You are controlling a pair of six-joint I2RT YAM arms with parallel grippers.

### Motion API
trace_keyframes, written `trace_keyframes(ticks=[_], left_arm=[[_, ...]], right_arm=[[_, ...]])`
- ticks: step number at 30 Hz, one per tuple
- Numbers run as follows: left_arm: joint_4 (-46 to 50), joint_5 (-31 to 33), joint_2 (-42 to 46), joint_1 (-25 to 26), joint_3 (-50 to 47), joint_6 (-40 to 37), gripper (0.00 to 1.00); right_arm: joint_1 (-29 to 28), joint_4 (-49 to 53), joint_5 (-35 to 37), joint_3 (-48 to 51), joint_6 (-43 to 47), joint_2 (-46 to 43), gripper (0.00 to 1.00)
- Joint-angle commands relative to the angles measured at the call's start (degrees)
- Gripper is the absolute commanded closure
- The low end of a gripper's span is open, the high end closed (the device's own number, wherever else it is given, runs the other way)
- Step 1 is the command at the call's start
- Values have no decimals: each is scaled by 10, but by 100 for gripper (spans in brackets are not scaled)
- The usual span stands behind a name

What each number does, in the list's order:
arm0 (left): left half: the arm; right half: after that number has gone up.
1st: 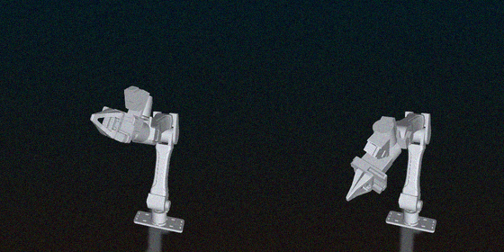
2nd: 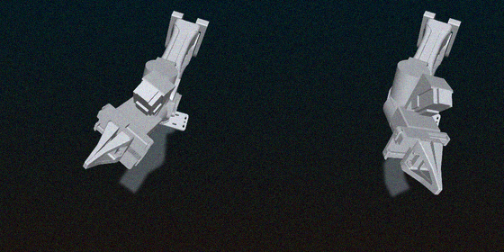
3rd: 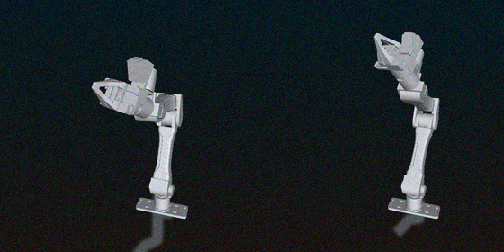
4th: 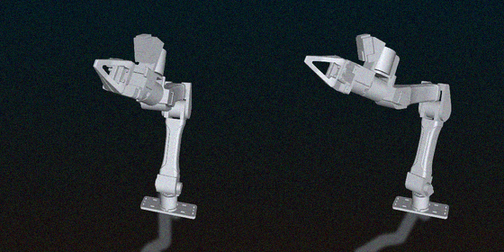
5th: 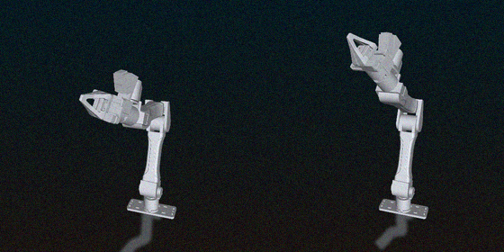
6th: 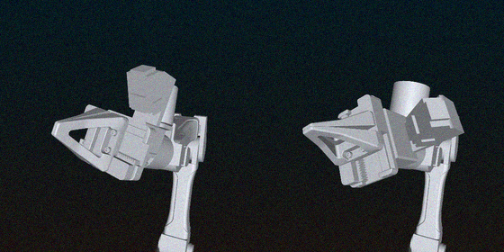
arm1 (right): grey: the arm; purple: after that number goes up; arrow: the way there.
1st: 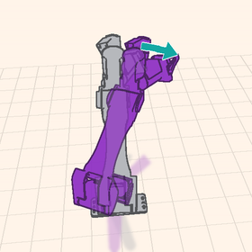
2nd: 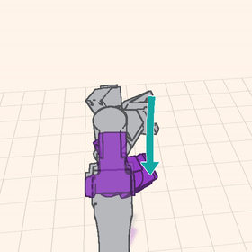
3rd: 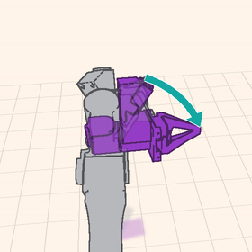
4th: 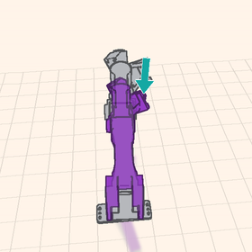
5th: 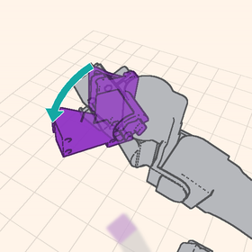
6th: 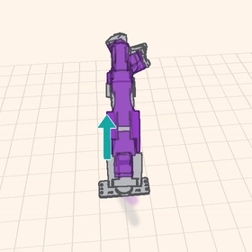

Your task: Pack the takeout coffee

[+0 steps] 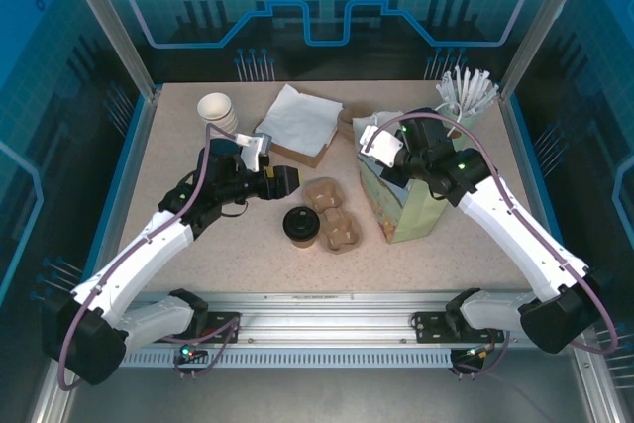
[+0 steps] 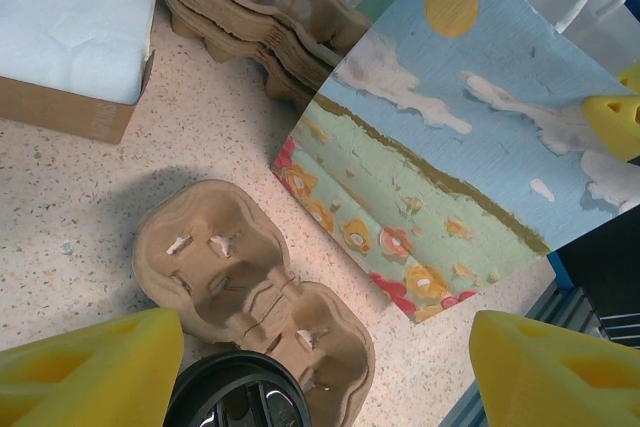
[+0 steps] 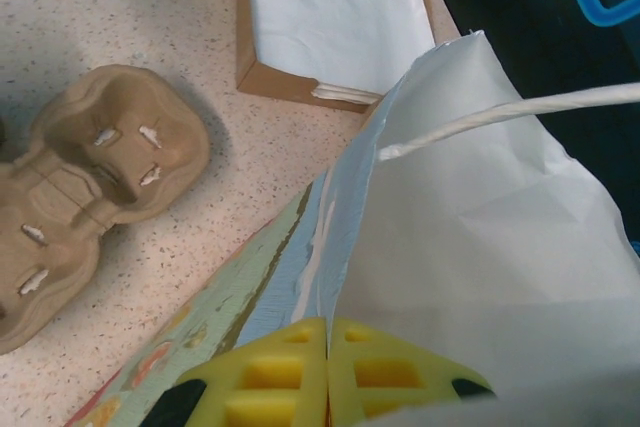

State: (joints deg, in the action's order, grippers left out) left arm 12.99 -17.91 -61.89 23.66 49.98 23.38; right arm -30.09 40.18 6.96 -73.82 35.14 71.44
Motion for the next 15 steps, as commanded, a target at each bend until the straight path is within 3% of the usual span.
trace_keyframes(ticks=[1,15], left_arm=[[-11,-19,0,4,-5,-13,23],[-17,-24,-1,4,-4,-9,23]], right_arm=[[0,15,-41,9,33,-12,99],[24,17,-121,55,89,-59,95]])
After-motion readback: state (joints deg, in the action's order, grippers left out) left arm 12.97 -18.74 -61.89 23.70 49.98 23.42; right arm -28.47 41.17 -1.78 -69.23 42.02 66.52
